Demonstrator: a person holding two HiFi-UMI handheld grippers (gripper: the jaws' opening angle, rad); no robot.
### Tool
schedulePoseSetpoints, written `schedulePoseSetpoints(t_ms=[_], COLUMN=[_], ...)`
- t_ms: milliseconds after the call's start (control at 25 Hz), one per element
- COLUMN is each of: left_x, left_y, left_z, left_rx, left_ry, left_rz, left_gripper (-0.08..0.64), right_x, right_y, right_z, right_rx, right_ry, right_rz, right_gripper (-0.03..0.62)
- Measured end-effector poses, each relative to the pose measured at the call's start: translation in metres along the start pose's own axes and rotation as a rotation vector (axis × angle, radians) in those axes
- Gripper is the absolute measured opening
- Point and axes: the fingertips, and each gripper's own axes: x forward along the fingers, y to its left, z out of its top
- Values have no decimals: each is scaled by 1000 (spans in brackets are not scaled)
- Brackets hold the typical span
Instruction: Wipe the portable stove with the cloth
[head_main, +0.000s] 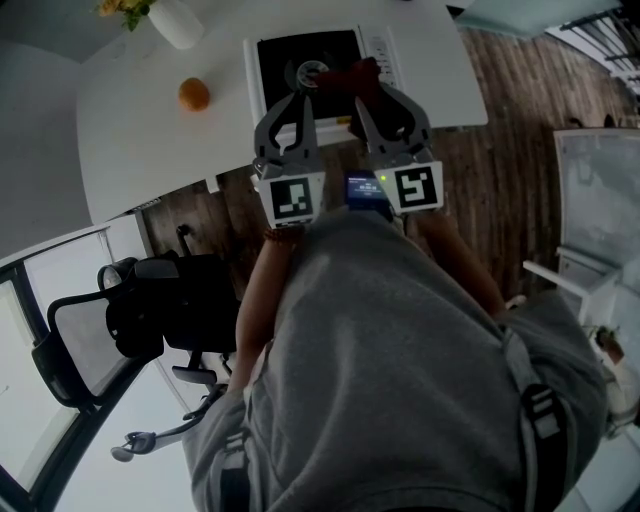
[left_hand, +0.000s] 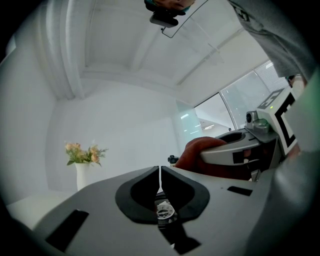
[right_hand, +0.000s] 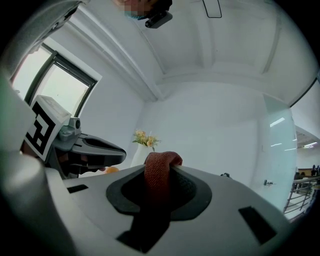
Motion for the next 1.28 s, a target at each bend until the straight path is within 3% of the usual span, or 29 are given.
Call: schedulePoseSetpoints(t_ms=[520,1280], left_x=[-3,-4], left_y=[-4,-2], left_z=[4,-5], left_rx=[1,8], left_ry=[-19,19], left_rz=[-13,-15], left_gripper=[38,38], right_x=[-12,-6], right_y=[1,-1], right_z=[5,-3], right_rx=[0,17], right_ry=[-9,3], right_rz=[-17,-6], right_gripper=[101,101])
